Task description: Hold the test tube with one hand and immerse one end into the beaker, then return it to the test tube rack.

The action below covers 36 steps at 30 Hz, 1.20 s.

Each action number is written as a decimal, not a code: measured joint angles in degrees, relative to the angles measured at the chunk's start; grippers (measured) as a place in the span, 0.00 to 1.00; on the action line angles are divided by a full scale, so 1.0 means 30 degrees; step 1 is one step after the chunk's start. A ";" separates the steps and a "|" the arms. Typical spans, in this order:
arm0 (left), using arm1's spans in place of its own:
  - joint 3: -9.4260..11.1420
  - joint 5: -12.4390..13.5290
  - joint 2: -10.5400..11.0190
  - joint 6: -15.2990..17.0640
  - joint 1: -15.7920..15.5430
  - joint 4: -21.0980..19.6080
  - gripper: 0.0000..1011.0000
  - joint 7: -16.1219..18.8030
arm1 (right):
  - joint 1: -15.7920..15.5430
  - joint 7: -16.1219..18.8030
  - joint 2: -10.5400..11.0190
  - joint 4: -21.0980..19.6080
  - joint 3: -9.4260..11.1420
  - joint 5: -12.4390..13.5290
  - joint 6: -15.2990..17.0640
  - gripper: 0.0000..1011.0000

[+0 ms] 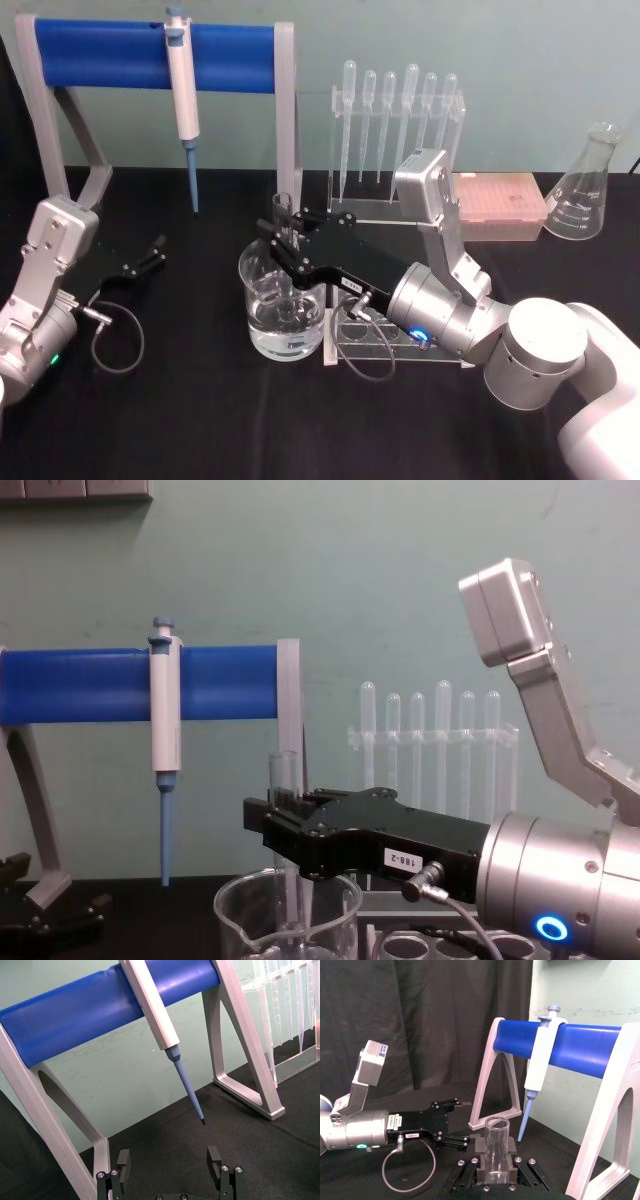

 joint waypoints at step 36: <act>0.0001 0.0000 0.0000 0.0001 0.0000 0.0000 0.99 0.0000 | 0.0000 -0.0001 0.0000 0.0001 0.0000 0.0000 0.0000 0.22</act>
